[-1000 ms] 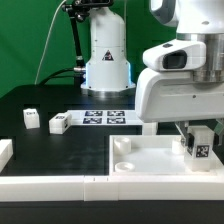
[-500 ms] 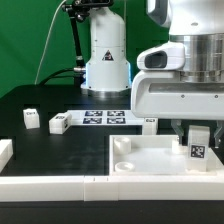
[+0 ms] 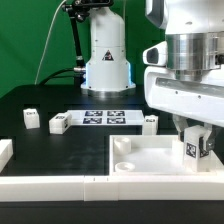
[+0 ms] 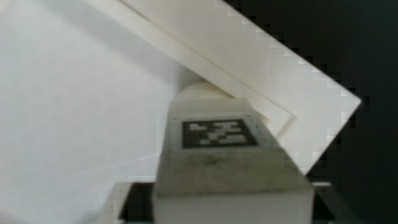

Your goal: Assemble one leg

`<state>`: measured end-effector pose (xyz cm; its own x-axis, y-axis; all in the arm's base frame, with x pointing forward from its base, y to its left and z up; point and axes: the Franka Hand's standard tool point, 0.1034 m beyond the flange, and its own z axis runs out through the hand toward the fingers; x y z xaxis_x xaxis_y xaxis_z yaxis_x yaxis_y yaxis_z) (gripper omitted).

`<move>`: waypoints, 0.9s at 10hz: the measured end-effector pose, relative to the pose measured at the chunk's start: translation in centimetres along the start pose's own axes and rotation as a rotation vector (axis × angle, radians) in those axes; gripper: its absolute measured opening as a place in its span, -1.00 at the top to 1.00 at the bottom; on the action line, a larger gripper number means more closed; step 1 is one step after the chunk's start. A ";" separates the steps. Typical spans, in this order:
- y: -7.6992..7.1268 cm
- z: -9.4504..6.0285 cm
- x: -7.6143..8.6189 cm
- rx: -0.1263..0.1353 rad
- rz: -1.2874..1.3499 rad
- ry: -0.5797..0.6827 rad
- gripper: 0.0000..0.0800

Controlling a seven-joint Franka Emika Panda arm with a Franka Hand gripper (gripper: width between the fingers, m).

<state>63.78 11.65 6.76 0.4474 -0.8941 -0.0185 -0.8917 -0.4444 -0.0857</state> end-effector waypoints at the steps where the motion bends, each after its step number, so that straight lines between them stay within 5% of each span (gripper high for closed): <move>1: 0.1 0.0 0.1 0.002 0.093 -0.008 0.27; 5: 0.1 0.1 0.0 -0.002 0.208 -0.021 0.27; 7: 0.2 0.1 -0.1 -0.003 0.186 -0.021 -0.51; 9: 0.2 0.1 0.0 -0.007 -0.054 -0.023 -0.59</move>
Offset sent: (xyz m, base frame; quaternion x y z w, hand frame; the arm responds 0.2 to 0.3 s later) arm 0.0000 0.0000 0.0000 0.0000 0.0000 0.2377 0.9713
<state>63.59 11.57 6.64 0.4959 -0.8676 -0.0366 -0.8669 -0.4921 -0.0797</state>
